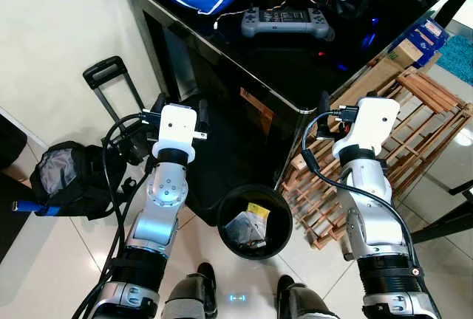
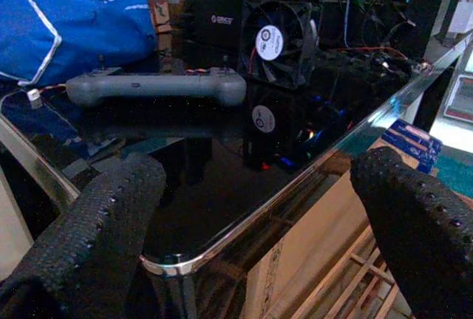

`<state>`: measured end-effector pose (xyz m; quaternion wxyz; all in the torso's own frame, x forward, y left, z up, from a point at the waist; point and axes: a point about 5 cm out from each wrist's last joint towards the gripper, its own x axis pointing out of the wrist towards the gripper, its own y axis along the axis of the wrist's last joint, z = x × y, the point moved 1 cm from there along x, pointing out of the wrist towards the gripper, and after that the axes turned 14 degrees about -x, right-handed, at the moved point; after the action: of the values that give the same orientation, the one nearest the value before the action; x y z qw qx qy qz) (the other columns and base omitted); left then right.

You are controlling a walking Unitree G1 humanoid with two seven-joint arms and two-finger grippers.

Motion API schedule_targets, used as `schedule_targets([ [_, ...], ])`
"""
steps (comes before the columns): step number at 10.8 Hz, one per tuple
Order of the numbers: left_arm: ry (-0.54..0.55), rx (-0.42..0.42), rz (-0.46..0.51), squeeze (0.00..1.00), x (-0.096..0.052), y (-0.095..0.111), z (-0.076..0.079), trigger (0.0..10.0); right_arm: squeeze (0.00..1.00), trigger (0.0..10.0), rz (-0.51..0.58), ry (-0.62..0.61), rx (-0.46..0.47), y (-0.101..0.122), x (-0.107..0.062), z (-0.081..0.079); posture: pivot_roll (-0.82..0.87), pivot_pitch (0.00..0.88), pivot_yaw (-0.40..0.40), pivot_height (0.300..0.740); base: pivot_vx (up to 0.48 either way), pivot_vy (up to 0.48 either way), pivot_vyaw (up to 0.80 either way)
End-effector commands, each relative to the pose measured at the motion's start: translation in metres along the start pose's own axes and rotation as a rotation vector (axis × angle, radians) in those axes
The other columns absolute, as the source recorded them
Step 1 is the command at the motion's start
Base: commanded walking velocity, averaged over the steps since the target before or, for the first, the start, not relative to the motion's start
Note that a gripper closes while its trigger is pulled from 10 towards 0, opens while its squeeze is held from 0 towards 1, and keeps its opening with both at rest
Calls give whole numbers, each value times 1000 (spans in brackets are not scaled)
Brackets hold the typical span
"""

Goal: Picking trash to rubbish bin

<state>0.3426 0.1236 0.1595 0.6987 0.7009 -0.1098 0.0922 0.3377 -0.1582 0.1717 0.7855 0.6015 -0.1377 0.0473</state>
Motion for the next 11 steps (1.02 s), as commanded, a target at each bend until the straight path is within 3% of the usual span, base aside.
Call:
schedule_targets([
  [1, -4, 4, -20, 0, -2, -4, 1, 10000, 0, 10000, 3, -6, 6, 0, 0, -2, -20, 204, 48, 740, 0, 0, 0],
  [11, -70, -1, -33, 0, -6, -10, 16, 10000, 0, 10000, -35, 37, 27, -9, -6, -11, -25, 184, 43, 740, 0, 0, 0],
])
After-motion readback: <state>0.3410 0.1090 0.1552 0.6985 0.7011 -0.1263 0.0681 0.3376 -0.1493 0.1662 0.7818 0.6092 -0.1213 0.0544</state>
